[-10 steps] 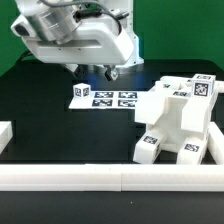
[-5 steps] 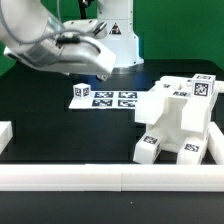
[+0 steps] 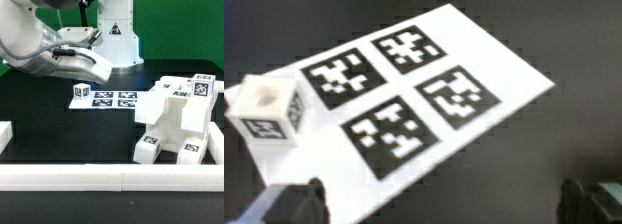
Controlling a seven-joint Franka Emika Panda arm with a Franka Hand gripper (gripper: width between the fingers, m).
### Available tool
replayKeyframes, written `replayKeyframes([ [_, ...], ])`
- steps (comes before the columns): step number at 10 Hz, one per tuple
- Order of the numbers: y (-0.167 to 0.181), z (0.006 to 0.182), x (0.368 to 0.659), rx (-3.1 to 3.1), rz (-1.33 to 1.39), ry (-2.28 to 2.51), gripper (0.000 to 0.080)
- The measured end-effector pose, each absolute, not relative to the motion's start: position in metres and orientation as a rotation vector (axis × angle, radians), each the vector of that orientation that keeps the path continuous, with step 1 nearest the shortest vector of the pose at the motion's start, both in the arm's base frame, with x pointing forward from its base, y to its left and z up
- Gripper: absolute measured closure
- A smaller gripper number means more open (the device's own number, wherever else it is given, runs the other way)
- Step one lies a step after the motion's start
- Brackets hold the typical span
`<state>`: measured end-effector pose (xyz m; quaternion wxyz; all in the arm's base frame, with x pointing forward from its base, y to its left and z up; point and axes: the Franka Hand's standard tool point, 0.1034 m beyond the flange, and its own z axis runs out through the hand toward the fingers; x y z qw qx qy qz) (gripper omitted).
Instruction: Assemble chair
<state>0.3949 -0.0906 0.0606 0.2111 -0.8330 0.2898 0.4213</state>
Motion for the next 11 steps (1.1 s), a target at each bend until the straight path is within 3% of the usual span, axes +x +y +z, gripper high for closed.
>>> replayKeyframes([
  [3,-0.104,0.045,0.362,-2.244,1.209,0.83,0.0151],
  [7,-0.103,0.045,0.363,-2.247,1.208,0.827,0.0151],
  [11,-0.106,0.023,0.318,-2.187,1.267,0.88,0.0151],
])
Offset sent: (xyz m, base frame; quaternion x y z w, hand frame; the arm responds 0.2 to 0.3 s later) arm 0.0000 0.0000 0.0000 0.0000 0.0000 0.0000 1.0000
